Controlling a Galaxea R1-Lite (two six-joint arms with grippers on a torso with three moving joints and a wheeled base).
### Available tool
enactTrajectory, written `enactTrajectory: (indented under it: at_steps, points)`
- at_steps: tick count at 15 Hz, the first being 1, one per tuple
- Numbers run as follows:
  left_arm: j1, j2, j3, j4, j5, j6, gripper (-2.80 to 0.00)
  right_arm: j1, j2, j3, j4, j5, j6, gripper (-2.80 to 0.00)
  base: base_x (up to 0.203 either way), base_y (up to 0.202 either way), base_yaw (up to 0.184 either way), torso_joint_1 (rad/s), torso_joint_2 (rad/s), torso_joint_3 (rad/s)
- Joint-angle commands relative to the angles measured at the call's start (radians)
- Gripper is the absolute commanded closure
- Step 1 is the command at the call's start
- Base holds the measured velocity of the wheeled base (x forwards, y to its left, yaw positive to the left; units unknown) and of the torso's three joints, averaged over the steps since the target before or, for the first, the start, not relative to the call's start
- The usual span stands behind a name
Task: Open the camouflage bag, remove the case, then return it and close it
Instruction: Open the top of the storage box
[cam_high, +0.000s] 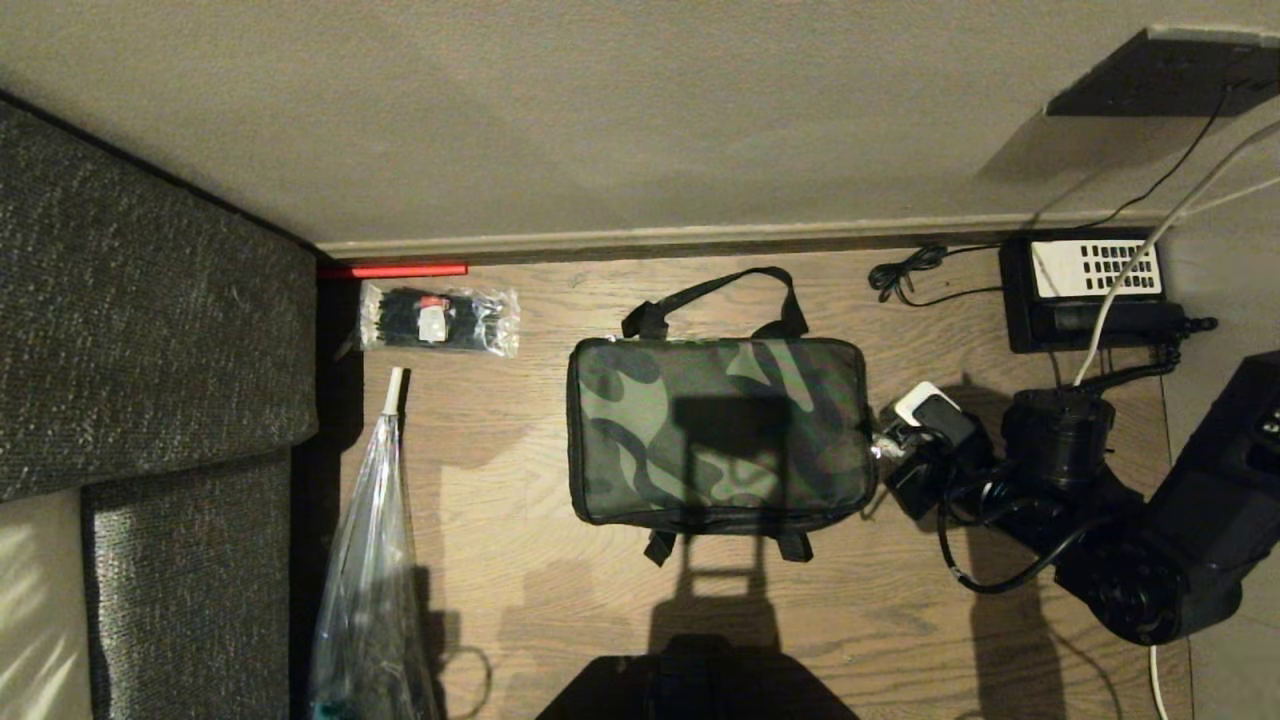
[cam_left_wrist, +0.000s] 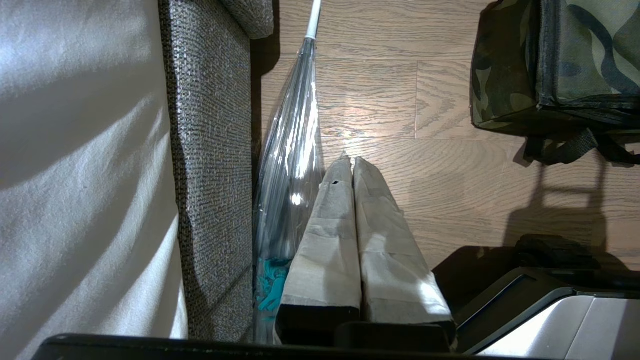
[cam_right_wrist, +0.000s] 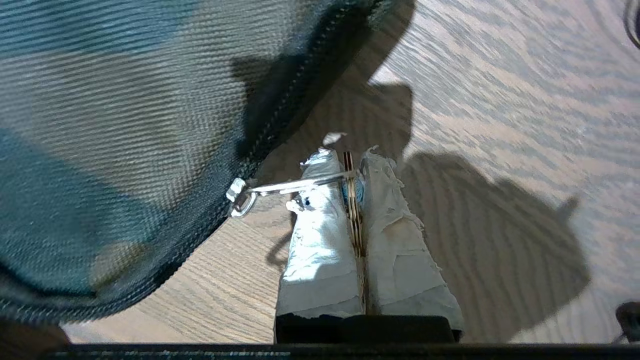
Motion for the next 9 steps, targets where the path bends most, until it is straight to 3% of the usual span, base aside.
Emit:
enactTrajectory:
  at_steps: [1, 3, 9]
  points:
    - [0.0, -0.001, 0.003, 0.0, 0.0, 0.0, 0.0, 0.0, 0.001, -0.018, -0.007, -0.038, 0.026, 0.0, 0.0, 0.0, 0.0, 0.0, 0.0, 0.0]
    - [0.0, -0.001, 0.003, 0.001, 0.0, 0.0, 0.0, 0.0, 0.002, -0.04, -0.006, -0.072, 0.046, 0.0, 0.0, 0.0, 0.0, 0.0, 0.0, 0.0]
    - [0.001, -0.001, 0.003, 0.0, 0.0, 0.0, 0.0, 0.001, -0.002, -0.047, -0.003, -0.073, 0.053, 0.0, 0.0, 0.0, 0.0, 0.0, 0.0, 0.0]
